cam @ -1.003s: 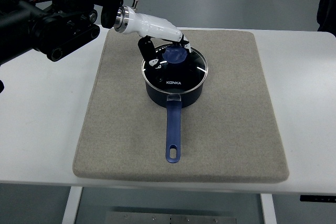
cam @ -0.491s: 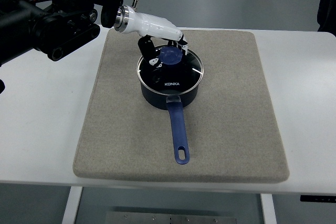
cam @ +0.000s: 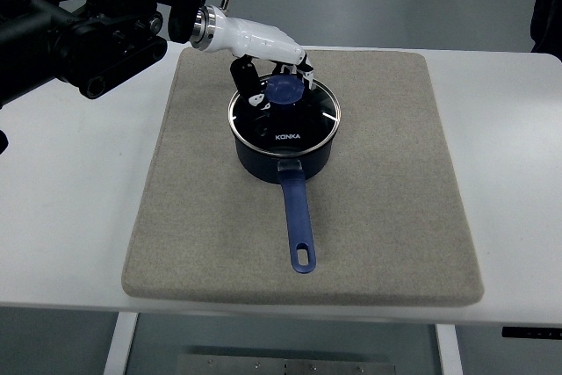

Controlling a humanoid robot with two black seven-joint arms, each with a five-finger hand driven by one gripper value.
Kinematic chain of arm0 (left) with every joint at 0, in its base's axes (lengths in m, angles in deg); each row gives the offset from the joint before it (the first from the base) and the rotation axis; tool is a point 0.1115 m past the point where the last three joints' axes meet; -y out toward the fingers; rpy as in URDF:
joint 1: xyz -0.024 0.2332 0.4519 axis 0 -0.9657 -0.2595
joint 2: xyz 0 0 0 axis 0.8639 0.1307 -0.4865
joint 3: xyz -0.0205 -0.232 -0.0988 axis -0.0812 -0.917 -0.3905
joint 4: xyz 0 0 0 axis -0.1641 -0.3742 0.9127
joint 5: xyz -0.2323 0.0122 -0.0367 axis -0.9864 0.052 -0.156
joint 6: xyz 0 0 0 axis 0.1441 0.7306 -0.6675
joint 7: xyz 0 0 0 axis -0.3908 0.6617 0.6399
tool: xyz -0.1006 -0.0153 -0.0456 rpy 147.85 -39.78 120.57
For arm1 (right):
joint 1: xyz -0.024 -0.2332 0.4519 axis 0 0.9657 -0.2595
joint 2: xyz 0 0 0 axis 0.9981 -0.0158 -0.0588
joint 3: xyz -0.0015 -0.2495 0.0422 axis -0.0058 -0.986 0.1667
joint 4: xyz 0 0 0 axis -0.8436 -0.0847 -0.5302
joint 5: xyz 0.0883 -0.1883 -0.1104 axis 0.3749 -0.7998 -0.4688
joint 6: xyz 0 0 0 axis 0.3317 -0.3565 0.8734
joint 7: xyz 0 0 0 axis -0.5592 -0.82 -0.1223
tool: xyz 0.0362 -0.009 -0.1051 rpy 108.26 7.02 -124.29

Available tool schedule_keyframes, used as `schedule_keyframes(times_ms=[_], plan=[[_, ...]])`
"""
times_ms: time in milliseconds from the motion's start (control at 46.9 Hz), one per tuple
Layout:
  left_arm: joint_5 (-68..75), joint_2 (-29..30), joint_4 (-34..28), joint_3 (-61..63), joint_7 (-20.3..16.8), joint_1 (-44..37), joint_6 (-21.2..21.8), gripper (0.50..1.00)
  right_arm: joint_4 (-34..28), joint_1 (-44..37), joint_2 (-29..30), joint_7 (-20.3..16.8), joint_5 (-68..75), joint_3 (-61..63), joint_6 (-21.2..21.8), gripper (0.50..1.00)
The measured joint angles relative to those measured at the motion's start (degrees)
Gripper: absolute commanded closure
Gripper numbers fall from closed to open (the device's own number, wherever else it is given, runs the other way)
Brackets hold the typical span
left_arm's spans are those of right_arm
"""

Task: Open pot lid and place left with left hand
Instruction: 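Lift the glass lid off the saucepan with the left hand, then lower the lid onto the mat beside the pot, nearer the left hand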

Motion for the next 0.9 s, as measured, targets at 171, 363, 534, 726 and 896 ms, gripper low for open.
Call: schedule_keyframes(times_ms=[171, 363, 534, 726, 896], plan=[[-0.4, 0.8, 0.0, -0.5, 0.0, 0.6, 0.0, 1.0, 0.0, 0.0, 0.0, 0.0, 0.0, 0.0, 0.0, 0.583], [-1.3, 3.8, -0.1, -0.8, 0.0, 1.5, 0.0, 1.0, 0.0, 0.0, 0.0, 0.0, 0.0, 0.0, 0.0, 0.583], [-3.0, 7.5, -1.6, -2.0, 0.0, 0.9, 0.2, 1.0, 0.0, 0.0, 0.0, 0.0, 0.0, 0.0, 0.0, 0.583], [-3.1, 9.5, -3.9, -1.2, 0.0, 0.5, 0.1, 1.0, 0.0, 0.0, 0.0, 0.0, 0.0, 0.0, 0.0, 0.583], [-2.3, 10.9, -5.2, -0.9, 0.0, -1.6, 0.0, 1.0, 0.0, 0.0, 0.0, 0.0, 0.0, 0.0, 0.0, 0.583]])
